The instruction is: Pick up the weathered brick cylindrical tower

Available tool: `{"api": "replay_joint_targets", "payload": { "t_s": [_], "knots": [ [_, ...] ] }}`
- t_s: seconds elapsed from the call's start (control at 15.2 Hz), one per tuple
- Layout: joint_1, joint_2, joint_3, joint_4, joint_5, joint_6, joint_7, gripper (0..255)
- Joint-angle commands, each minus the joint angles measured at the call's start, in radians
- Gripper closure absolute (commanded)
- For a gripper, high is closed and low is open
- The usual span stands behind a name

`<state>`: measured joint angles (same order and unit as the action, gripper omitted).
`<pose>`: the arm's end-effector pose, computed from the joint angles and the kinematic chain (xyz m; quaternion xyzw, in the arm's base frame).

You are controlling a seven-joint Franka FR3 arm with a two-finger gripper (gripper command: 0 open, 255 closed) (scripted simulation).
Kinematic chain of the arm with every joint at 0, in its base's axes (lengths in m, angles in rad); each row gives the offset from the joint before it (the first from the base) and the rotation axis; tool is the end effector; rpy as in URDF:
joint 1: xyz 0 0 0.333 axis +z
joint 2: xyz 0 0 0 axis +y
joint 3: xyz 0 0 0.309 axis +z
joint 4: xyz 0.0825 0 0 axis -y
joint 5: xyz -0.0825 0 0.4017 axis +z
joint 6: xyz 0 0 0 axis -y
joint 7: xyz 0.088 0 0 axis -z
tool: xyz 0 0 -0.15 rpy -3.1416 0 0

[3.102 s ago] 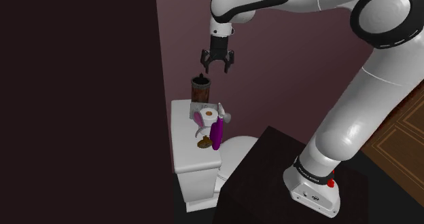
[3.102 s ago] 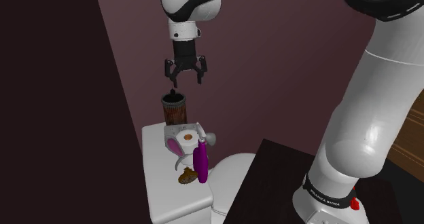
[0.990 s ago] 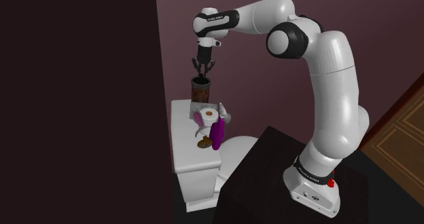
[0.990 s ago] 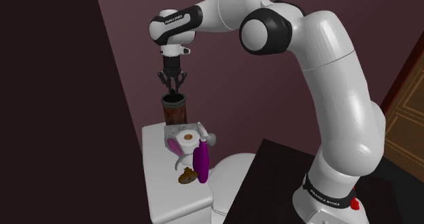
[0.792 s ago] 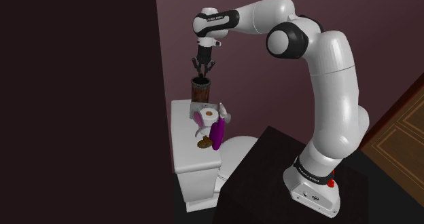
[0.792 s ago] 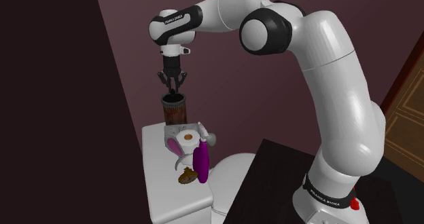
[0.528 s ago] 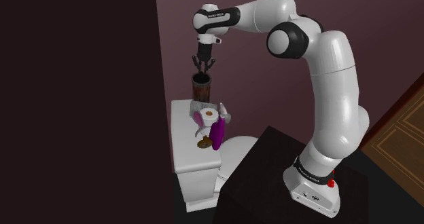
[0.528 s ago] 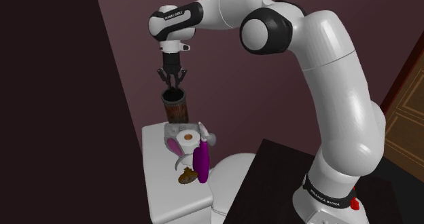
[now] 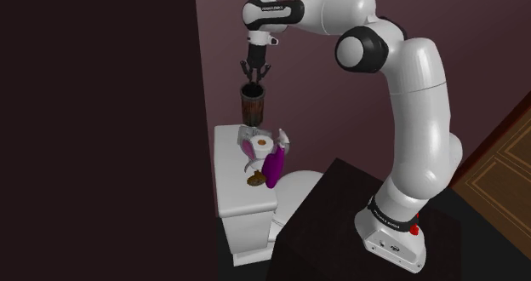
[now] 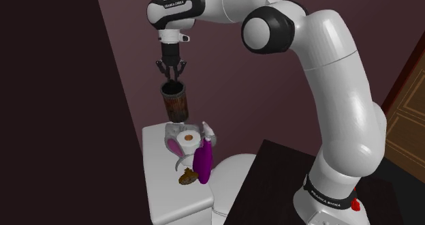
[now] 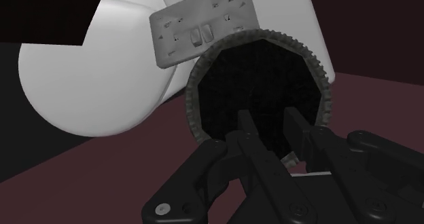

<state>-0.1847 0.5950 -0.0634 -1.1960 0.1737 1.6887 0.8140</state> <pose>0.7099 -0.1453 0.3790 -0.8541 0.5133 0.0674 0.0507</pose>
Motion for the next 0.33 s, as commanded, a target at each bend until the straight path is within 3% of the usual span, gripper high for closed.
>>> {"api": "replay_joint_targets", "payload": {
  "t_s": [0.0, 0.26],
  "knots": [
    [-0.001, -0.001, 0.0, 0.029, -0.001, -0.029, 0.003, 255],
    [-0.003, 0.001, 0.0, 0.061, -0.001, -0.058, 0.007, 255]
  ]
}}
